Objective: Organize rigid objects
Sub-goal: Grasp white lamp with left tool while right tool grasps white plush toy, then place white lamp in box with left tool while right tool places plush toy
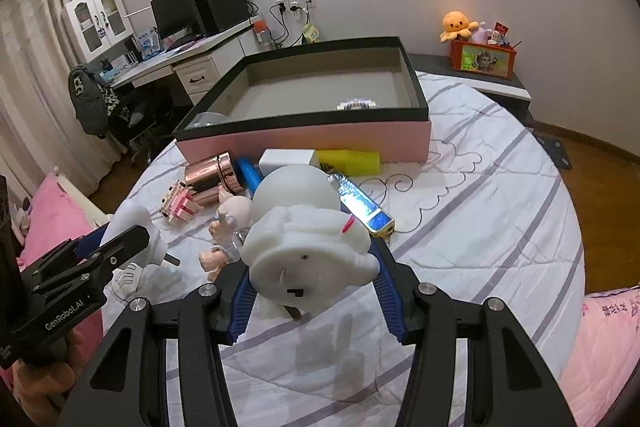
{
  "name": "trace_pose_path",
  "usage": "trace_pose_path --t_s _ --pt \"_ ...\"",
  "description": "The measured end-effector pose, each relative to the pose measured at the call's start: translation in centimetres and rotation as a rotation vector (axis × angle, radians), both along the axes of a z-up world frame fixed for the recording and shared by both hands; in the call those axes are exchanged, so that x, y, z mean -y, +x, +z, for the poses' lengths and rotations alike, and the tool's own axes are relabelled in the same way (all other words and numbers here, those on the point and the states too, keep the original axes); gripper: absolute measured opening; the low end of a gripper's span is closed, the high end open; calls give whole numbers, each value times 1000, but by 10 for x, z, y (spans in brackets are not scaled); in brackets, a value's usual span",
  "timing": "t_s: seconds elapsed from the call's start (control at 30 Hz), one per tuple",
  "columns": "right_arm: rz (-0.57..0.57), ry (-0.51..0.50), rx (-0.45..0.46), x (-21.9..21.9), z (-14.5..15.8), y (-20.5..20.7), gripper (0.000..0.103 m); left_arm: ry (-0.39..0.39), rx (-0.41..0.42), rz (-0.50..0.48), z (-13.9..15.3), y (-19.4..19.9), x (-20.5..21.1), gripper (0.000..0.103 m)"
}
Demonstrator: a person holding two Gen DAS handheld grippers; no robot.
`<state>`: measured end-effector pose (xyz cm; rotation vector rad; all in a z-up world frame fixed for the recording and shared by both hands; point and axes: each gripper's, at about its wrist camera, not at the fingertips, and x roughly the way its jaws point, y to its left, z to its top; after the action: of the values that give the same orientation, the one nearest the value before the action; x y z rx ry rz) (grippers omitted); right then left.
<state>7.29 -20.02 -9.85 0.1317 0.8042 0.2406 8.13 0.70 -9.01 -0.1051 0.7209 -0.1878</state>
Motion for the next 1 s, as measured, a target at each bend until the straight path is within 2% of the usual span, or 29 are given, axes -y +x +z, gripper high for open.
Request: trace_pose_path --t_s 0.27,0.57,0.8,1.0 --pt "15 -20 65 0 29 16 54 13 79 -9 36 18 -1 53" --pt "1 -49 129 4 55 77 54 26 165 -20 73 87 5 53" --pt "-10 -61 118 6 52 137 54 23 148 -23 70 154 17 53" --pt "-8 -75 68 2 33 181 54 37 95 -26 50 204 27 53"
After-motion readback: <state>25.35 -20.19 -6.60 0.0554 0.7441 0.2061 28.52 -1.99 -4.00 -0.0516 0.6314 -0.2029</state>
